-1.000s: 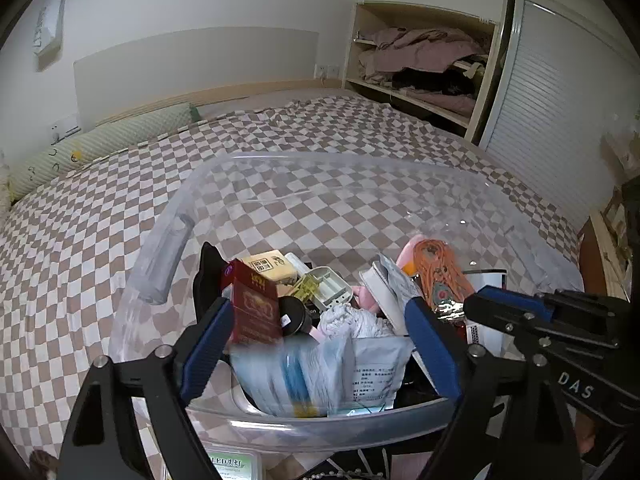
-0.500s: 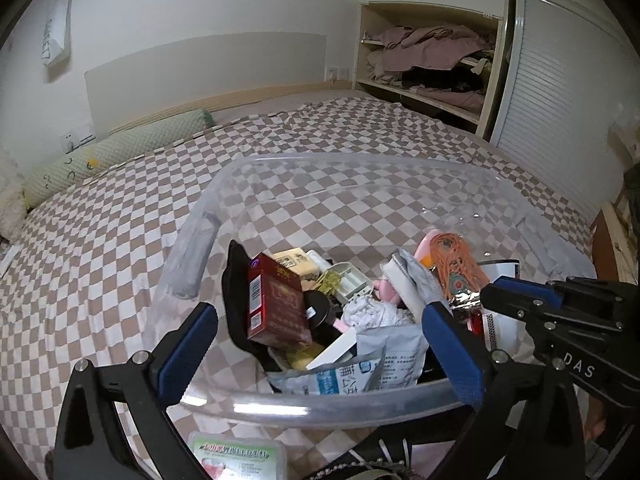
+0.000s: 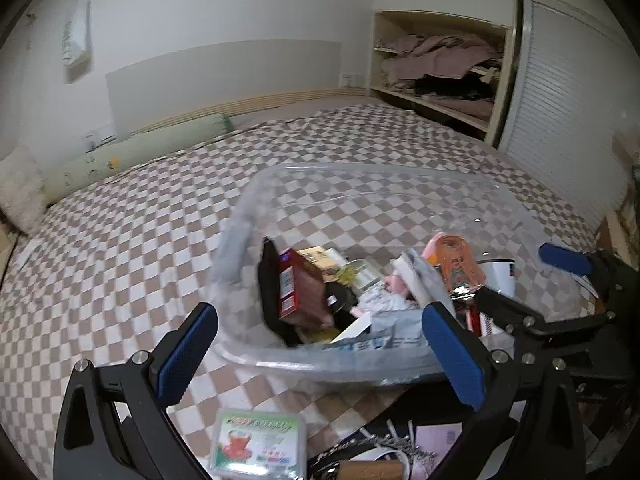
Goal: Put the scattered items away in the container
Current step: 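Withdraw both open grippers from the container, then swing both open grippers away from the container toward the cluttered pile, then lower the left gripper onto the white cloth while the right lowers onto the silver tiara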
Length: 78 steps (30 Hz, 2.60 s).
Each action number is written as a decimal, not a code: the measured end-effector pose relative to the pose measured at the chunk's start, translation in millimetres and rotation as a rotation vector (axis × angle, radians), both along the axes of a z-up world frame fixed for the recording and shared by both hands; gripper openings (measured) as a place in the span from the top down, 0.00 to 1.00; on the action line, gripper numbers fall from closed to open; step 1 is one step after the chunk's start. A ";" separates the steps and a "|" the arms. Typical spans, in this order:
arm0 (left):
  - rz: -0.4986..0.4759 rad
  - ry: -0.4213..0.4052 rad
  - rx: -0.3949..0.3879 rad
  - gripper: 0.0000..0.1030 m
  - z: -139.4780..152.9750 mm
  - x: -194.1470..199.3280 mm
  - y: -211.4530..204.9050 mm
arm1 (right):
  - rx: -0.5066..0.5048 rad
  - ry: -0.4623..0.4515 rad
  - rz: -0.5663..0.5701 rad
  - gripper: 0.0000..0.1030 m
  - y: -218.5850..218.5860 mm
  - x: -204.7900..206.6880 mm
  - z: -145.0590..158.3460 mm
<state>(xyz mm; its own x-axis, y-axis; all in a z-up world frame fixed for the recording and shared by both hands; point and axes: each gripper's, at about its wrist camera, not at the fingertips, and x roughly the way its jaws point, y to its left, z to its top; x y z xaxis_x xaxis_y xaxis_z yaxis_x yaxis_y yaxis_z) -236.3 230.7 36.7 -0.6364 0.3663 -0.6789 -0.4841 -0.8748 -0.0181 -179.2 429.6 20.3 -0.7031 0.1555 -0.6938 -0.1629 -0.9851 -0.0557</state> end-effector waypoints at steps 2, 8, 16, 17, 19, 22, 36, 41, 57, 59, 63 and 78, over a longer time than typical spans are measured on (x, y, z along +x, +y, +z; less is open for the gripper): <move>0.028 0.015 -0.013 0.00 2.8 3.6 -6.9 | 0.016 0.016 -0.001 0.03 -2.1 2.8 4.5; 0.092 0.041 -0.018 0.00 10.8 13.9 -33.6 | 0.047 0.117 -0.032 0.03 -8.3 18.5 25.0; 0.194 0.031 0.035 0.00 27.1 28.7 -80.2 | 0.082 0.248 -0.063 0.00 -18.3 40.3 50.8; 0.202 0.038 0.040 0.00 29.7 32.6 -85.7 | 0.084 0.260 -0.061 0.00 -20.4 43.2 53.1; 0.223 0.075 0.048 0.00 34.8 42.2 -95.1 | 0.075 0.270 -0.047 0.00 -23.5 46.7 55.2; 0.258 0.135 0.040 0.00 42.4 57.0 -109.3 | 0.041 0.299 -0.005 0.00 -28.6 52.1 57.7; 0.282 0.281 0.038 0.00 69.0 131.1 -170.3 | -0.099 0.392 0.301 0.00 -76.7 88.3 75.8; 0.321 0.291 0.026 0.00 69.2 146.4 -194.5 | -0.137 0.443 0.414 0.00 -97.1 110.2 86.1; 0.328 0.254 0.053 0.00 48.7 173.5 -250.8 | 0.065 0.313 0.464 0.00 -143.9 102.8 59.0; 0.331 0.230 0.052 0.00 39.2 171.8 -253.7 | 0.071 0.259 0.482 0.00 -145.6 96.1 47.4; 0.327 0.146 0.018 0.00 11.5 162.2 -254.9 | 0.106 0.155 0.514 0.00 -150.5 89.9 22.6; 0.215 -0.126 -0.099 0.00 -78.6 148.0 -217.1 | 0.094 -0.186 0.552 0.11 -153.2 75.6 -61.9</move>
<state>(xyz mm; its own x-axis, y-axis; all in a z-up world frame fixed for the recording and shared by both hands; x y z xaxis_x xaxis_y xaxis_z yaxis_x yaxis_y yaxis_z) -88.2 13.6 -41.8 -0.6010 0.1598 -0.7831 -0.2862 -0.9579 0.0242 -103.6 276.3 -41.6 -0.5651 -0.1321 -0.8144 0.3934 -0.9108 -0.1252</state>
